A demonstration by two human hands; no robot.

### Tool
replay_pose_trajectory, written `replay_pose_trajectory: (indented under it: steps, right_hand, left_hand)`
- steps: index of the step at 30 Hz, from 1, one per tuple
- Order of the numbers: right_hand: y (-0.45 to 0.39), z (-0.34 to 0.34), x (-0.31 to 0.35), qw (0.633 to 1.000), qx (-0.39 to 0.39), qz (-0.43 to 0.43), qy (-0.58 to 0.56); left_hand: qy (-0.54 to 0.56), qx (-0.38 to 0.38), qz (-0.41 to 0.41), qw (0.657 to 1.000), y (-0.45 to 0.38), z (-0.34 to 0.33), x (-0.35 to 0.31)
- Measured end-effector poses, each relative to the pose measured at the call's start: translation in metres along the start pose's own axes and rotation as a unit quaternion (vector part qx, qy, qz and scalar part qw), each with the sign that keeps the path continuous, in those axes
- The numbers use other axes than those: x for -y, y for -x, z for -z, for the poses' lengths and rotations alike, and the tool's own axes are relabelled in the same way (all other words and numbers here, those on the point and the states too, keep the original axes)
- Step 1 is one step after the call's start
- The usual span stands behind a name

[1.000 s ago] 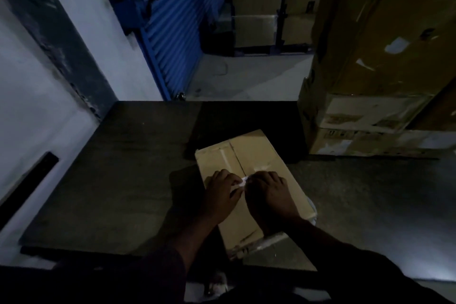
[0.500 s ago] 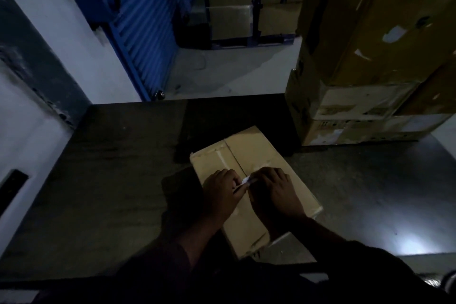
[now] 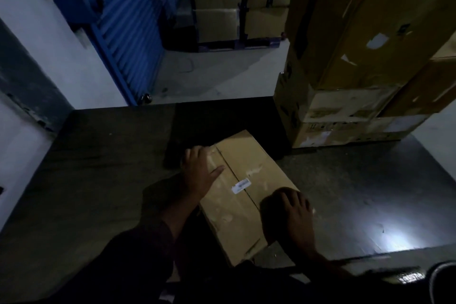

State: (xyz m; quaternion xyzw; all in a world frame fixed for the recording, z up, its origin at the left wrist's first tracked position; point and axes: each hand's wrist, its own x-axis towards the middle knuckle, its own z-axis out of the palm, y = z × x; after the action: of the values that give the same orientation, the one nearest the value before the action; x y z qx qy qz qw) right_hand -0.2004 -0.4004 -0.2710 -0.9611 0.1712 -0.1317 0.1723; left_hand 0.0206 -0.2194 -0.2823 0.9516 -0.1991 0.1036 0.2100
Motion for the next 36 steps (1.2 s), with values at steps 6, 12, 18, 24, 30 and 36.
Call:
replay_pose_trajectory:
  steps: [6, 12, 18, 24, 30, 36]
  right_hand:
    - [-0.009, 0.0, -0.005, 0.998, -0.008, -0.009, -0.06]
    - [-0.075, 0.001, -0.023, 0.994, 0.022, 0.102, -0.044]
    - [-0.142, -0.005, -0.027, 0.982, 0.033, 0.183, -0.02]
    - [-0.075, 0.008, 0.019, 0.982, -0.056, 0.148, -0.099]
    - [-0.065, -0.018, 0.01, 0.995, 0.023, 0.092, -0.037]
    - [-0.066, -0.017, 0.007, 0.994, 0.033, 0.088, -0.062]
  left_hand:
    - [-0.008, 0.097, 0.067, 0.993, -0.012, 0.005, 0.006]
    - [-0.027, 0.05, 0.18, 0.982, 0.009, 0.03, 0.016]
    - [0.019, 0.079, 0.209, 0.974, 0.067, 0.026, 0.012]
    - [-0.067, 0.044, 0.073, 0.994, 0.069, 0.034, -0.004]
    - [0.066, 0.041, -0.053, 0.996, 0.049, 0.015, -0.026]
    - [0.059, -0.008, -0.041, 0.997, 0.051, 0.001, -0.031]
